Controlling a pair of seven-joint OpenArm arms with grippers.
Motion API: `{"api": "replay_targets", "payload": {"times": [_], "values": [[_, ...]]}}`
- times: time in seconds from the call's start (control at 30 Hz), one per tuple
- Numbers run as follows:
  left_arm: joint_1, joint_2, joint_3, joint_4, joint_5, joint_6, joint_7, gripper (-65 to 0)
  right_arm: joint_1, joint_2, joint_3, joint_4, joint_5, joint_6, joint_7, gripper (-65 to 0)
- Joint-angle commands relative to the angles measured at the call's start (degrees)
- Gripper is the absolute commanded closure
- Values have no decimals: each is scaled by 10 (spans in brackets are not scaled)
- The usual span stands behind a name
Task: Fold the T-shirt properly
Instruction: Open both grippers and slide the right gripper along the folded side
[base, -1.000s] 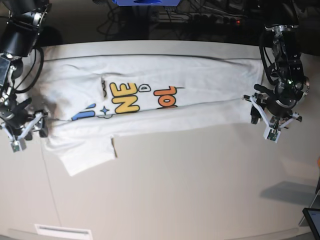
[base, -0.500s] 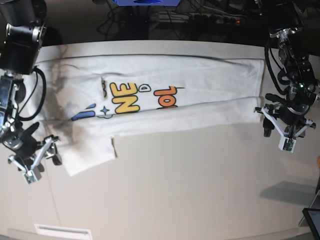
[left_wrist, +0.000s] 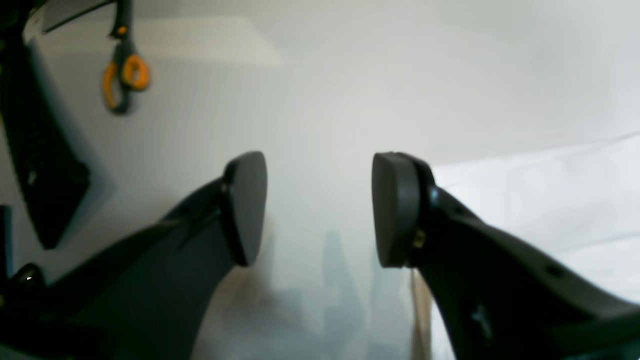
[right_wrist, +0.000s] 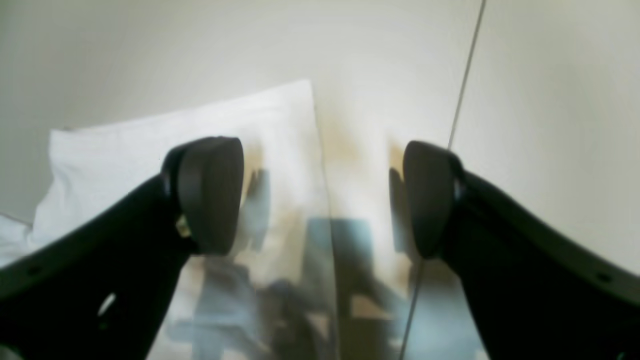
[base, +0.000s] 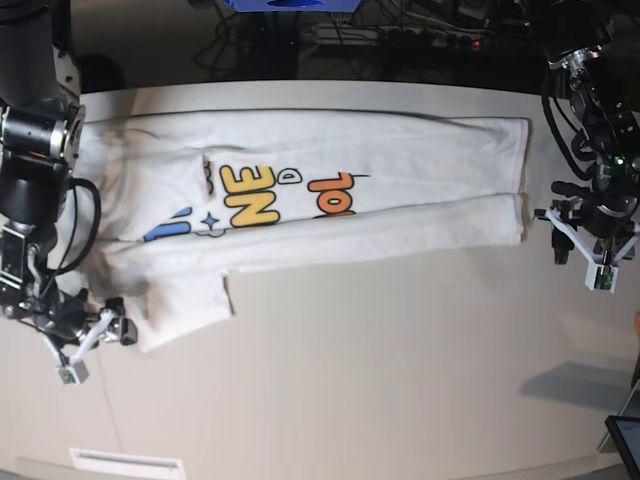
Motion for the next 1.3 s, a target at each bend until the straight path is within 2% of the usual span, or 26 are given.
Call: {"api": "replay_targets", "payload": {"times": [0.0, 0.1, 0.27, 0.6, 0.9, 0.93, 1.0, 1.03, 1.13, 1.17, 1.27], "values": [[-7, -12, -2, 10, 1, 1, -11, -334, 35, 3, -24, -12, 8, 4, 24, -476], [-7, -10, 1, 12, 1, 1, -11, -334, 63, 2, -71, -83, 9, 1, 69, -476], [-3, -11, -4, 12, 1, 1, -11, -334, 88, 2, -78, -160, 9, 0, 116, -477], [4, -12, -2, 12, 1, 1, -11, -334, 88, 2, -80, -172, 8, -1, 122, -477], [4, -12, -2, 12, 1, 1, -11, -334, 70, -16, -79, -172, 8, -1, 120, -470], [4, -12, -2, 12, 1, 1, -11, -334, 70, -20, -80, -172, 8, -1, 120, -457], [4, -12, -2, 12, 1, 1, -11, -334, 69, -21, -80, -172, 8, -1, 120, -369], [4, -12, -2, 12, 1, 0, -11, -334, 69, -22, -80, -172, 8, -1, 120, -309], [4, -12, -1, 12, 1, 0, -11, -334, 69, -22, -80, -172, 8, -1, 120, -61], [4, -12, 0, 12, 1, 0, -11, -334, 69, -22, -80, -172, 8, -1, 120, 0], [4, -12, 1, 10, 1, 0, -11, -334, 69, -23, -79, -172, 9, -1, 119, -12]]}}
